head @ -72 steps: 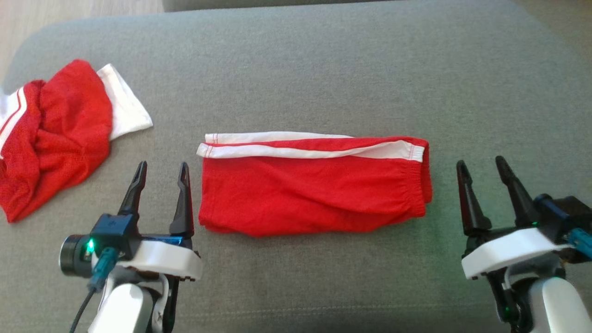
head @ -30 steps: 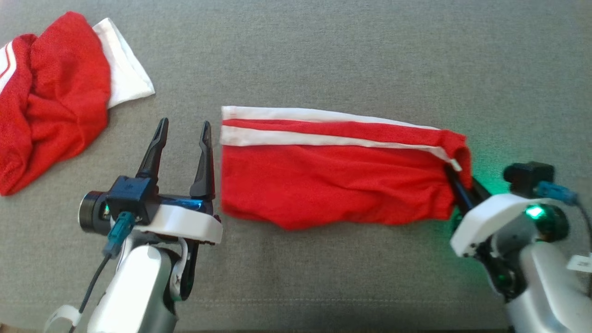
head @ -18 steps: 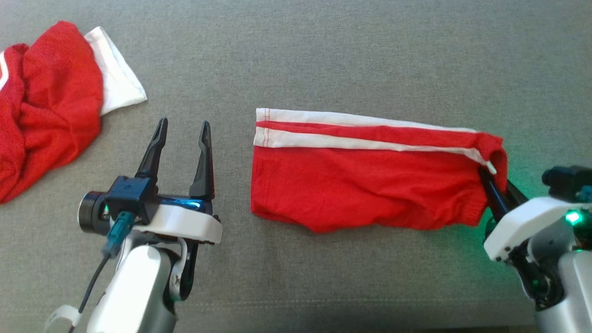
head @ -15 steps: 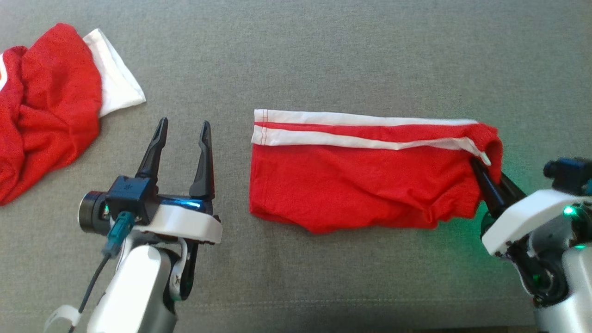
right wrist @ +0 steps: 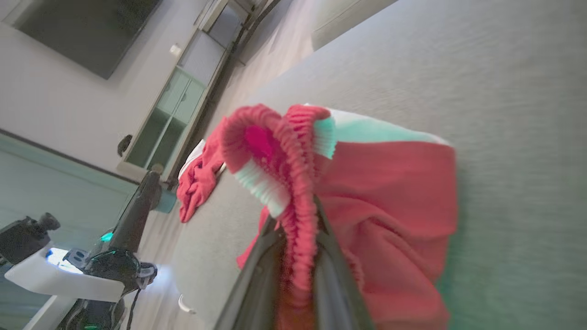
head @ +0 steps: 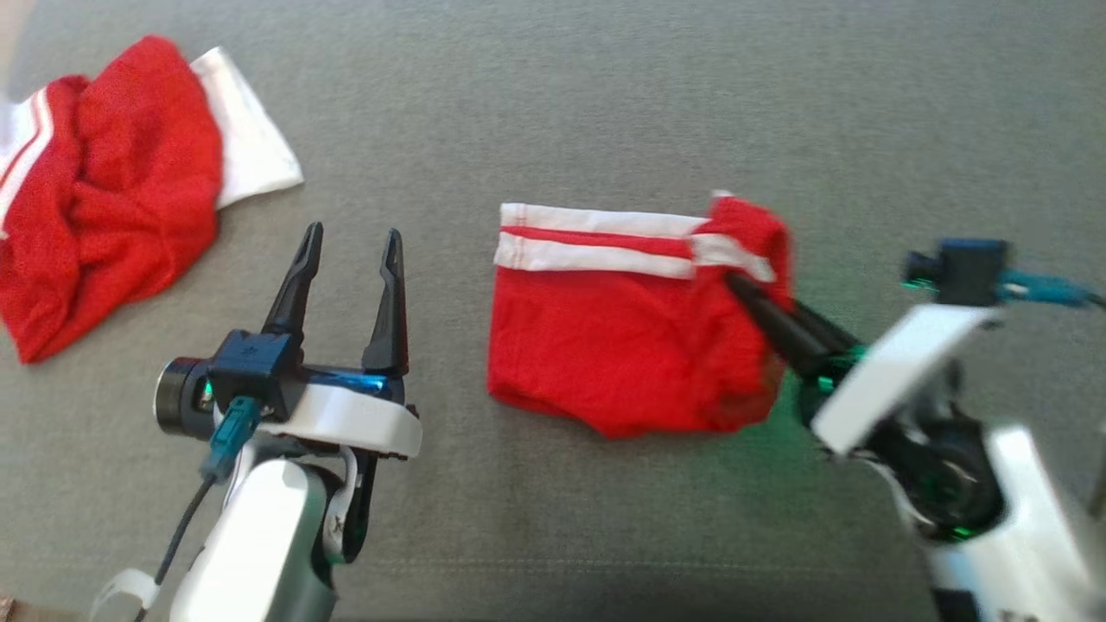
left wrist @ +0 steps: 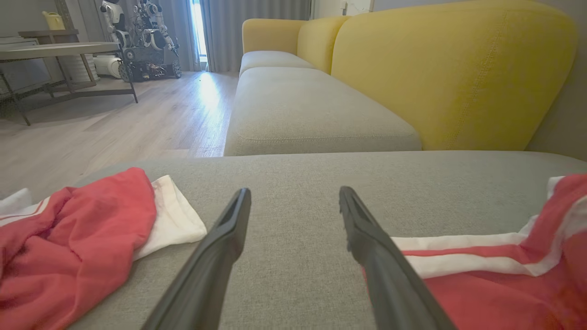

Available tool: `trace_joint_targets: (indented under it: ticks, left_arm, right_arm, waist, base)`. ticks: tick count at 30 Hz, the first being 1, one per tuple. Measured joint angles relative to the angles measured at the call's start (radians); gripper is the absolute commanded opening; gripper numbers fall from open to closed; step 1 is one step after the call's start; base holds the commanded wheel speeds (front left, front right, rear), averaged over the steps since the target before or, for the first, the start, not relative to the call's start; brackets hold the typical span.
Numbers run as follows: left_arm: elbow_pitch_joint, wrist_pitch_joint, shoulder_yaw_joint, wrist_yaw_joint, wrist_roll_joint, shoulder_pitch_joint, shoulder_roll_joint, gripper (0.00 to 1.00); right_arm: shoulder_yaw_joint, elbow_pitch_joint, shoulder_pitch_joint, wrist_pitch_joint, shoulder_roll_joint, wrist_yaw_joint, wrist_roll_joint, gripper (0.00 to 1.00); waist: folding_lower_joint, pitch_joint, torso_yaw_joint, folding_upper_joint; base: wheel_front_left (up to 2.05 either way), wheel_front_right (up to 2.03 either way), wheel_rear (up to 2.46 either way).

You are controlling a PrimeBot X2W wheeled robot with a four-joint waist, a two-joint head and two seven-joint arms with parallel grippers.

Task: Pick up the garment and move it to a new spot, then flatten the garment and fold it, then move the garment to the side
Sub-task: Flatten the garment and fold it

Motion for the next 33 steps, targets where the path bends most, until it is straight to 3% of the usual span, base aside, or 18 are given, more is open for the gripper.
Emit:
trace_joint_targets:
  ticks: [6, 13, 14, 15, 20, 25, 29, 33]
  left_arm:
    - [0.002, 0.000, -0.005, -0.006, 0.001, -0.006, -0.012, 1.00]
    - [0.012, 0.000, -0.010, -0.014, 0.001, -0.012, -0.035, 1.00]
    - [0.013, 0.000, -0.010, -0.017, 0.001, -0.012, -0.037, 1.00]
    - [0.014, 0.000, -0.010, -0.017, 0.001, -0.012, -0.038, 1.00]
    - [0.016, 0.000, -0.006, -0.017, 0.010, -0.012, -0.042, 1.00]
    - [0.017, 0.000, 0.001, -0.019, 0.019, -0.012, -0.044, 1.00]
    - [0.018, 0.000, 0.004, -0.026, 0.021, -0.012, -0.044, 1.00]
    - [0.018, 0.000, 0.009, -0.026, 0.026, -0.010, -0.044, 1.00]
  right_arm:
    - [0.114, 0.133, -0.102, -0.031, 0.040, 0.000, 0.017, 0.00]
    - [0.208, 0.262, -0.192, -0.135, 0.042, 0.000, 0.015, 0.00]
    - [0.224, 0.279, -0.202, -0.149, 0.042, 0.000, 0.019, 0.28]
    - [0.238, 0.293, -0.209, -0.164, 0.042, 0.000, 0.028, 1.00]
    - [0.313, 0.327, -0.237, -0.236, 0.031, 0.000, 0.057, 1.00]
    - [0.386, 0.246, -0.265, -0.381, -0.028, 0.000, 0.080, 1.00]
    - [0.374, 0.203, -0.272, -0.512, -0.084, 0.000, 0.066, 1.00]
    - [0.294, 0.200, -0.266, -0.632, -0.136, 0.000, -0.014, 1.00]
  waist:
    - [0.0000, 0.015, 0.052, 0.0000]
    - [0.0000, 0.033, 0.102, 0.0000]
    - [0.0000, 0.035, 0.108, 0.0000]
    - [0.0000, 0.038, 0.113, 0.0000]
    - [0.0000, 0.045, 0.119, 0.0000]
    - [0.0000, 0.041, 0.099, 0.0000]
    - [0.0000, 0.030, 0.077, 0.0000]
    - [0.0000, 0.016, 0.052, 0.0000]
  base:
    - [0.00, 0.00, 0.00]
    - [0.00, 0.00, 0.00]
    - [0.00, 0.00, 0.00]
    - [0.00, 0.00, 0.00]
    - [0.00, 0.00, 0.00]
    - [0.00, 0.00, 0.00]
    - [0.00, 0.00, 0.00]
    - [0.00, 0.00, 0.00]
